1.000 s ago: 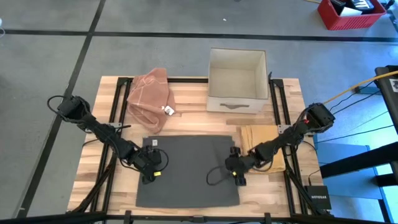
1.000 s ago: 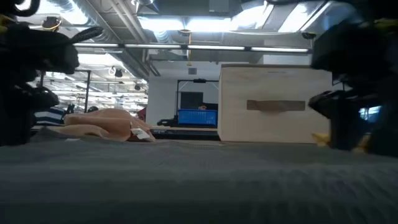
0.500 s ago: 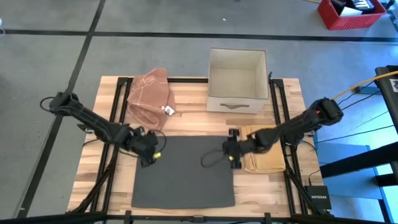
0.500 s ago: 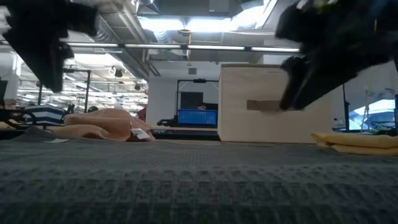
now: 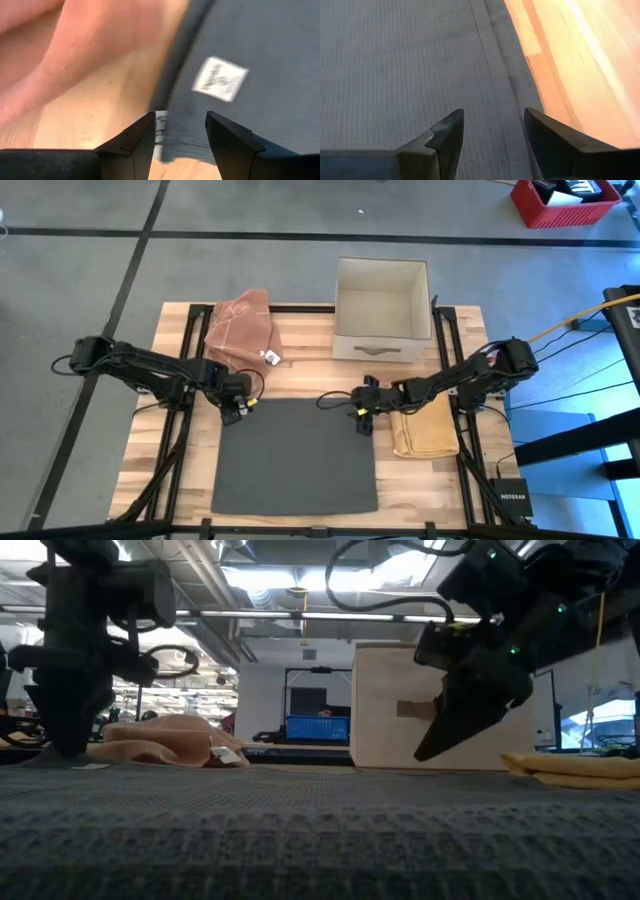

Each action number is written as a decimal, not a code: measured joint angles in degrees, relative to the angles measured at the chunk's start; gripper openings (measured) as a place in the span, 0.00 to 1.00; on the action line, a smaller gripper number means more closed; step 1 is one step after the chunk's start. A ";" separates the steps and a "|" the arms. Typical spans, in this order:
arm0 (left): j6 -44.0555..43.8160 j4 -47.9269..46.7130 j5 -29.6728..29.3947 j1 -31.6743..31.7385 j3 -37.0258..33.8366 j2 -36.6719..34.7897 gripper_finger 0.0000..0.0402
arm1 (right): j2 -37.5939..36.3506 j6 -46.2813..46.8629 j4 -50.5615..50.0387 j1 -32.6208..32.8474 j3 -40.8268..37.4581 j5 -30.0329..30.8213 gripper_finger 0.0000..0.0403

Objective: Fold towel
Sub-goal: Fold the gray towel

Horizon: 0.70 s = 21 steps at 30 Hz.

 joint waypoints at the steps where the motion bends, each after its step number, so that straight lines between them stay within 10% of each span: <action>1: 0.12 0.10 0.04 0.63 -0.33 0.00 0.41 | 0.55 0.02 1.13 0.00 -0.13 0.06 0.52; 11: -2.02 -0.03 -1.29 2.85 -0.41 -0.02 0.41 | 4.80 0.00 6.63 -0.02 -0.34 0.35 0.52; 21: -1.23 0.65 10.19 2.84 -0.41 -0.02 0.41 | 6.04 -1.12 7.45 0.00 -0.34 -2.26 0.52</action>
